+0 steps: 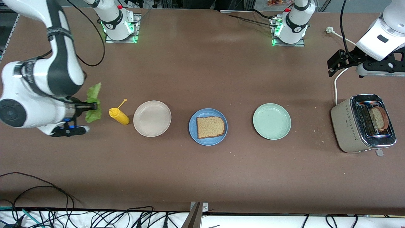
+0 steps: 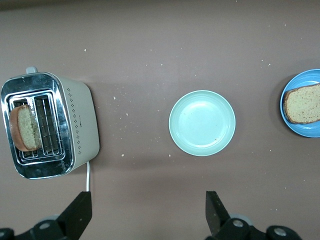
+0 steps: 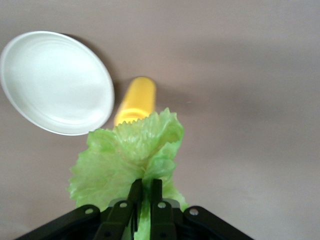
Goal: Make sandwich in blue plate with both arms
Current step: 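Carry the lettuce with the right gripper and lay it on the bread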
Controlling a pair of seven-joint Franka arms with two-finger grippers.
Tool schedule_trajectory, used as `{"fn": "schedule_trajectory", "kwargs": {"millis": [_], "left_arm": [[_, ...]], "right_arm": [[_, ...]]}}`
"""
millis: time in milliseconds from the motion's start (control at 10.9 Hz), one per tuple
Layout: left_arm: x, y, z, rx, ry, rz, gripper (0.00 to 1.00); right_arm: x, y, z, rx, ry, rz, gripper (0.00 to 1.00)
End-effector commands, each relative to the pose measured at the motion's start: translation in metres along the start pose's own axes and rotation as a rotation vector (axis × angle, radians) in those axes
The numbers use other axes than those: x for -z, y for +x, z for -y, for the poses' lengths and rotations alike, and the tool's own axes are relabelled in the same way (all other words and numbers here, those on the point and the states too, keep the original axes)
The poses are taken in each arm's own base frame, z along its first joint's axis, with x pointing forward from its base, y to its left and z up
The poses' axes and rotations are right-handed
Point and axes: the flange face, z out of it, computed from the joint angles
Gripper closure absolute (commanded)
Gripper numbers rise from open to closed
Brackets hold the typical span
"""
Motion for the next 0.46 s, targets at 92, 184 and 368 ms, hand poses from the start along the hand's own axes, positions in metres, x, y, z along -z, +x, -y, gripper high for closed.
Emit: {"fn": "schedule_trajectory", "kwargs": {"millis": [92,184,368], "left_arm": [[0.006,0.003,0.002,0.010,-0.005,0.002,0.00],[0.005,0.003,0.003,0.011,-0.005,0.002,0.00],[0.005,0.003,0.006,0.016,-0.004,0.003,0.00]], "right_arm": [[-0.007,-0.003,0.133,-0.145,0.085,-0.026,0.88],[-0.017,-0.003,0.170,-0.132,0.080,-0.057,0.88],[-0.036,-0.005,0.241,-0.137,0.084,-0.125,0.88]]}}
